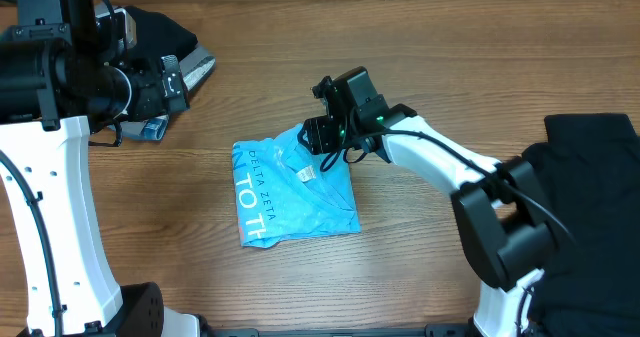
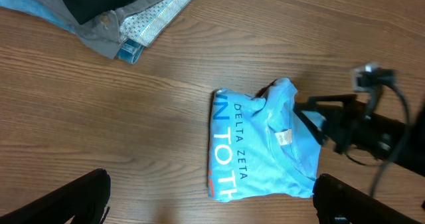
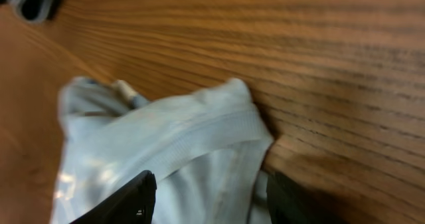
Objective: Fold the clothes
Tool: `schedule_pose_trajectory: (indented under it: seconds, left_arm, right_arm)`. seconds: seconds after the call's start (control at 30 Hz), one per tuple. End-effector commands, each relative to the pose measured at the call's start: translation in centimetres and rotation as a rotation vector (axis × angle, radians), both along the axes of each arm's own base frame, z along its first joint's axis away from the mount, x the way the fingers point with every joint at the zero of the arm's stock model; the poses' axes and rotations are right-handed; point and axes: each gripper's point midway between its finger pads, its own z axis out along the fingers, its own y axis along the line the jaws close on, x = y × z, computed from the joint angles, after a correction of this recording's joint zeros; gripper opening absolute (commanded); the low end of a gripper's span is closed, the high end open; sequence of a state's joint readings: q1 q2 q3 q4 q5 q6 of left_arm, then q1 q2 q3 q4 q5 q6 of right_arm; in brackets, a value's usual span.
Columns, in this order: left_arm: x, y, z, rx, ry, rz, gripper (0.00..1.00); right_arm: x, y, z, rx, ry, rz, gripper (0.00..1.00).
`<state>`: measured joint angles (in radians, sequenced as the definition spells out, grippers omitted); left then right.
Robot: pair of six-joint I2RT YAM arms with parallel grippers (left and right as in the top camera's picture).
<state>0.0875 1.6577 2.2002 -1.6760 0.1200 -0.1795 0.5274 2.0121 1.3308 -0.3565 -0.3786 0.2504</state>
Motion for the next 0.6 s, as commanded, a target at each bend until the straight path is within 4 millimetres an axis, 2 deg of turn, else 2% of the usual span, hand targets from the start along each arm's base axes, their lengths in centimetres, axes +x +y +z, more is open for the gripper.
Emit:
schedule_pose_trajectory:
  seconds: [0.0, 0.13, 0.27, 0.37, 0.43, 0.57]
  left_arm:
    - [-0.1, -0.1, 0.8, -0.001, -0.029, -0.018, 1.0]
    - [-0.1, -0.1, 0.8, -0.001, -0.029, -0.019, 1.0]
    - [-0.1, -0.1, 0.8, 0.0, -0.03, -0.019, 1.0]
    - [-0.1, -0.1, 0.8, 0.0, -0.03, -0.018, 1.0]
    - [-0.1, -0.1, 0.8, 0.001, -0.03, -0.018, 1.0]
    - [-0.3, -0.1, 0.7, 0.0, -0.021, -0.019, 1.0]
  right_arm:
    - [0.6, 0.3, -1.9, 0.018, 0.055, -0.042, 0.59]
    - [0.5, 0.5, -2.7, 0.025, 0.069, -0.037, 0.61]
    - [0.2, 1.5, -2.0, 0.079, 0.072, -0.001, 0.53]
    - [0.0, 2.2, -1.2, 0.13, 0.073, 0.03, 0.38]
    - [0.0, 2.5, -0.7, 0.164, 0.075, 0.049, 0.25]
    - [0.4, 1.7, -0.2, 0.179, 0.098, 0.039, 0.05]
